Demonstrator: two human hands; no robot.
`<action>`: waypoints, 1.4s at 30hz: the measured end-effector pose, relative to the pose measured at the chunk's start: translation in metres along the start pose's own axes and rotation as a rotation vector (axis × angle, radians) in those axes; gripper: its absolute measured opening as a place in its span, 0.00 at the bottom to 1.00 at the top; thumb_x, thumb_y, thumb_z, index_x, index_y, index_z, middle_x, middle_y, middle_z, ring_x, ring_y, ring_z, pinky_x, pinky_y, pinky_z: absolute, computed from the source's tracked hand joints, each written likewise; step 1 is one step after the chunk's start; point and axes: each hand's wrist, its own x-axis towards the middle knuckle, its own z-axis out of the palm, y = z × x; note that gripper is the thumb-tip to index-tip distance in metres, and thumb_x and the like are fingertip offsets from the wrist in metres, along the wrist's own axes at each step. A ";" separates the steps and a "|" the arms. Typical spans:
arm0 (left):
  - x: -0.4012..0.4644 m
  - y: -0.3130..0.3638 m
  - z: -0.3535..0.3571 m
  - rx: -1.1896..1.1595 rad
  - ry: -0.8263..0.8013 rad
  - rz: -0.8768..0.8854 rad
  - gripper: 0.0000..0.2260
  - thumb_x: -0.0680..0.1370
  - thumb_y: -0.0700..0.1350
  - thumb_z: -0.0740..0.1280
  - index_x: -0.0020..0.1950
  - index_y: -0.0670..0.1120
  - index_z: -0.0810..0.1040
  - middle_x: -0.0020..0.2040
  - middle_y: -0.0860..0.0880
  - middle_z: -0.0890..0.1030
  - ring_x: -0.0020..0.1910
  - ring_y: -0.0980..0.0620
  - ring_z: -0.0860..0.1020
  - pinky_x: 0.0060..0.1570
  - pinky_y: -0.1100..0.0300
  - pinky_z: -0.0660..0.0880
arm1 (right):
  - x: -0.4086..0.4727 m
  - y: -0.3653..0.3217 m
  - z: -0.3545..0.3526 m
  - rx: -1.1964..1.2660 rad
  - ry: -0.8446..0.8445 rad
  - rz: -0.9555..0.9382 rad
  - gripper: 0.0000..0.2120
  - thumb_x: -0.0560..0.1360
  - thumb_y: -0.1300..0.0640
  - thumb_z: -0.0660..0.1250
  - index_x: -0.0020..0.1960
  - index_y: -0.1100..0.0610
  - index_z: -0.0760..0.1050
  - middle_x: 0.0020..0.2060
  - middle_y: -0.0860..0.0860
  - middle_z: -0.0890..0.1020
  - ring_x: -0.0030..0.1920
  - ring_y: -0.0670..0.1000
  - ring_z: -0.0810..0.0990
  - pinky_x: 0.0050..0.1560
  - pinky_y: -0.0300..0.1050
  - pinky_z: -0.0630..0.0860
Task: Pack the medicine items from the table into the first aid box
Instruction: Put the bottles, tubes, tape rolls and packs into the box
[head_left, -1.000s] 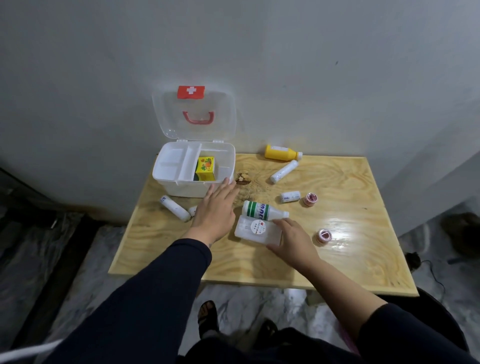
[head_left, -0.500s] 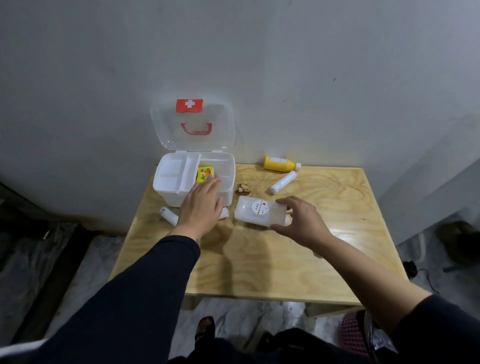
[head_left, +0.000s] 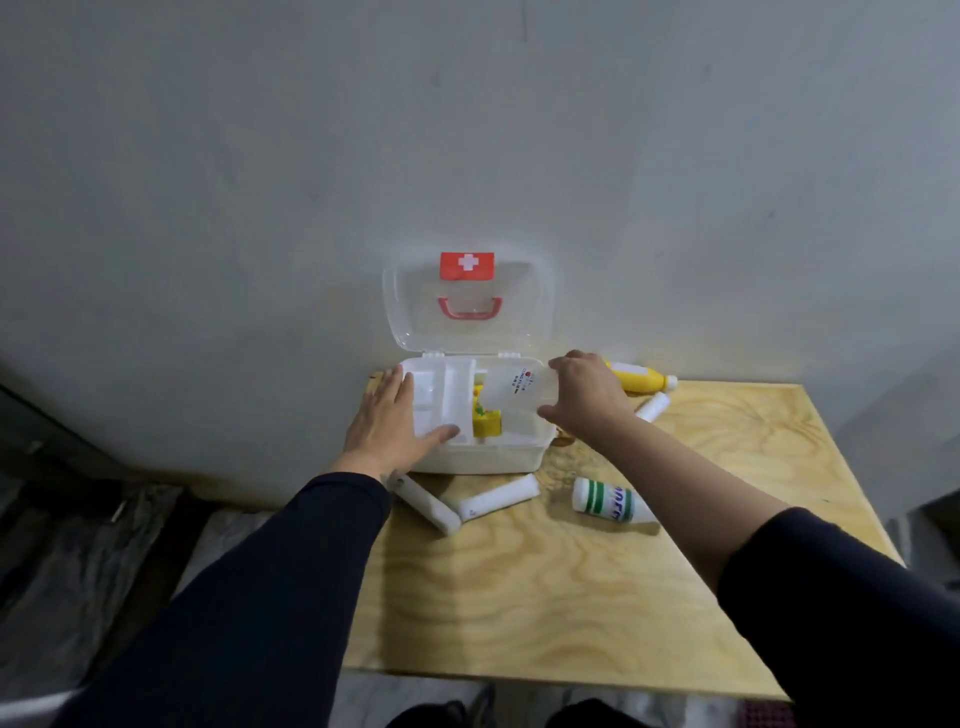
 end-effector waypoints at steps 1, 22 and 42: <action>0.003 -0.005 0.001 -0.022 -0.026 -0.016 0.48 0.73 0.68 0.62 0.80 0.43 0.43 0.80 0.47 0.42 0.79 0.50 0.43 0.77 0.53 0.47 | 0.007 -0.006 0.005 -0.018 -0.014 0.007 0.23 0.69 0.55 0.71 0.61 0.63 0.74 0.56 0.59 0.78 0.58 0.60 0.74 0.57 0.52 0.74; 0.022 -0.024 0.009 0.034 -0.039 0.092 0.49 0.74 0.71 0.57 0.79 0.41 0.39 0.79 0.45 0.37 0.79 0.51 0.38 0.76 0.56 0.39 | 0.038 -0.057 0.080 0.270 -0.081 0.325 0.28 0.72 0.58 0.71 0.68 0.62 0.65 0.61 0.58 0.77 0.60 0.57 0.77 0.58 0.47 0.74; 0.027 -0.008 0.007 0.185 0.028 0.232 0.42 0.77 0.67 0.55 0.79 0.41 0.45 0.80 0.45 0.45 0.79 0.50 0.44 0.77 0.52 0.43 | -0.044 0.015 0.041 0.510 0.291 0.256 0.12 0.71 0.64 0.69 0.55 0.59 0.79 0.46 0.56 0.84 0.47 0.55 0.80 0.53 0.46 0.76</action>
